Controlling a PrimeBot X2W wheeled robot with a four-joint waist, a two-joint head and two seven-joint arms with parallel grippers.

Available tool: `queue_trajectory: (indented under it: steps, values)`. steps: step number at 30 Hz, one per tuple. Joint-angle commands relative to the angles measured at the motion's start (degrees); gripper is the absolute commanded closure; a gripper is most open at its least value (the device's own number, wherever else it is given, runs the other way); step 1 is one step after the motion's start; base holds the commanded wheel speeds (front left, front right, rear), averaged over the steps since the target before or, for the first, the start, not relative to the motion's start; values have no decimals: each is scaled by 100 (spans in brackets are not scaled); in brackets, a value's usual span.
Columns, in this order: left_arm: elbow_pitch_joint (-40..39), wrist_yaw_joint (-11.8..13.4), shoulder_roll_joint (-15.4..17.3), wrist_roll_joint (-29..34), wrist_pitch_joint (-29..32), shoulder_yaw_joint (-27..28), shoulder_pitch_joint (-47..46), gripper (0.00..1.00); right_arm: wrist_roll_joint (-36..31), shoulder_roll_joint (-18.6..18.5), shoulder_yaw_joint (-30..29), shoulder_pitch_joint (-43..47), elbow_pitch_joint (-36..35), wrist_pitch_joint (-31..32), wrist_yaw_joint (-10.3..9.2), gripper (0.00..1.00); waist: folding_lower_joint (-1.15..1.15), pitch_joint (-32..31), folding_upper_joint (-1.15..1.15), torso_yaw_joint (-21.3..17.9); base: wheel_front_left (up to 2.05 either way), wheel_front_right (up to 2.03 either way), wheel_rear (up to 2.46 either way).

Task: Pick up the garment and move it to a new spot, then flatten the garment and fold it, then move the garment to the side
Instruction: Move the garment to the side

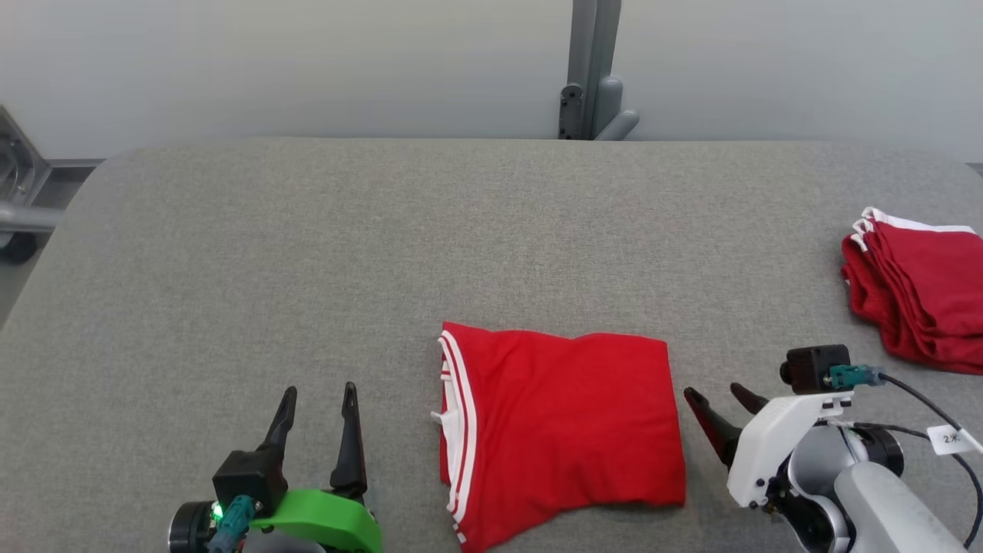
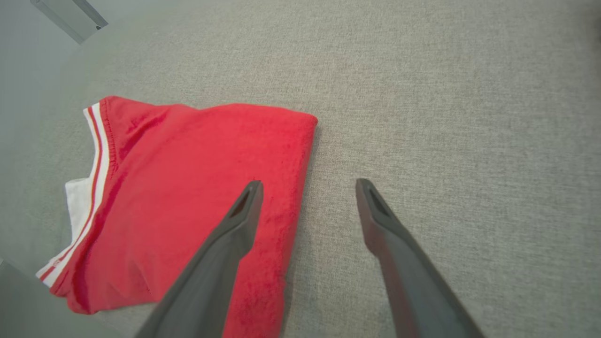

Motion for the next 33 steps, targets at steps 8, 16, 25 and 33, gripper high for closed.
queue_trajectory:
  steps: [8,16,25,33]
  values:
    - [10,11,7,84,-13,-49,-149,0,872,-294,374,-551,671,463,-3,0,0,295,0,421,0,0,0]
    - [34,-35,7,94,-13,-24,-209,0,1399,-378,665,-818,1197,609,-3,0,0,414,0,594,0,0,0]
    - [39,3,7,95,-13,-14,-201,0,1974,-434,1192,-989,1398,560,-3,86,0,431,0,588,0,0,0]
    - [19,27,6,64,-13,2,-211,0,2177,-703,1546,-1302,1392,198,-8,100,0,448,0,336,0,0,0]
